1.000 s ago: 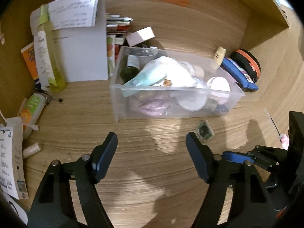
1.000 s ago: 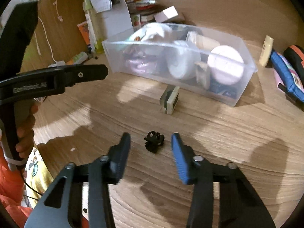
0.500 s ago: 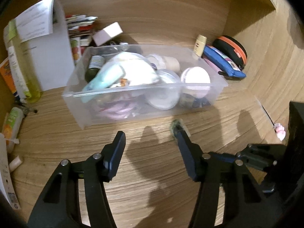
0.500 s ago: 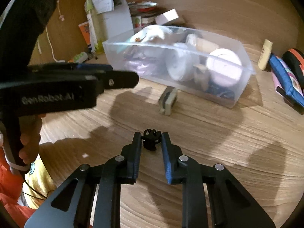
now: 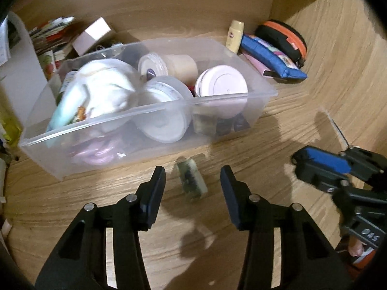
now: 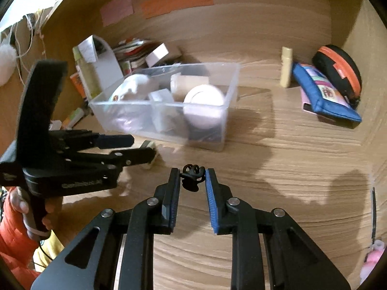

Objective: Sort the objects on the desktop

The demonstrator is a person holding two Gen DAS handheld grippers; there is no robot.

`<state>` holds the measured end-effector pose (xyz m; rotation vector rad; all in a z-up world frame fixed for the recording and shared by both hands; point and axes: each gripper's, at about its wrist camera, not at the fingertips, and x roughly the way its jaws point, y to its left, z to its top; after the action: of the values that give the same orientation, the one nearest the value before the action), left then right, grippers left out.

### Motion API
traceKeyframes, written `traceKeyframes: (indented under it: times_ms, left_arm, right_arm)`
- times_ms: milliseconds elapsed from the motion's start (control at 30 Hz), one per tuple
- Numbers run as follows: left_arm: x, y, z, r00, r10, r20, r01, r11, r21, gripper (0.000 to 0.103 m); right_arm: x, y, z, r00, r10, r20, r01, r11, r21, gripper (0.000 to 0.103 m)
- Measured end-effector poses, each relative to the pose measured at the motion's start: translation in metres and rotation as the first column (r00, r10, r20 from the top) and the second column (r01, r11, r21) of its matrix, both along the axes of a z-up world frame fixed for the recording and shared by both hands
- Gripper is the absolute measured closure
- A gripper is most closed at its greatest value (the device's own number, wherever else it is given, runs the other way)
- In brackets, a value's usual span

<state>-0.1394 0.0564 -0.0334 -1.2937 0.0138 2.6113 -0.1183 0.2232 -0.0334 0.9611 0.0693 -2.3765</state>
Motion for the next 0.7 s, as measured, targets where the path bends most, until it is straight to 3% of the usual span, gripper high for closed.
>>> traceKeyframes:
  times_ms: [233,467,600,700]
  left_arm:
    - [-0.009,0.009,-0.014,0.999,-0.008,0.038,0.009,0.999,-0.032,0.088]
    - [-0.004,0.005,-0.007,1.000,-0.001,0.006,0.001,0.999,-0.032,0.088]
    - [0.002,-0.002,0.008,1.000,0.001,-0.024,-0.001,1.000,0.001,0.088]
    - [0.005,-0.007,0.022,0.999,-0.023,-0.034,0.025,0.997,0.066,0.088]
  right_arm:
    - [-0.007,0.007,0.002,1.000,0.003,-0.009,-0.003,1.000,-0.027,0.084]
    - [-0.013,0.004,0.003,1.000,0.014,-0.008,-0.015,0.999,-0.035,0.084]
    - [-0.017,0.002,0.007,1.000,0.016,-0.022,-0.017,0.999,-0.036,0.084]
    - [-0.022,0.000,0.014,0.999,0.017,-0.036,-0.019,0.999,-0.042,0.084]
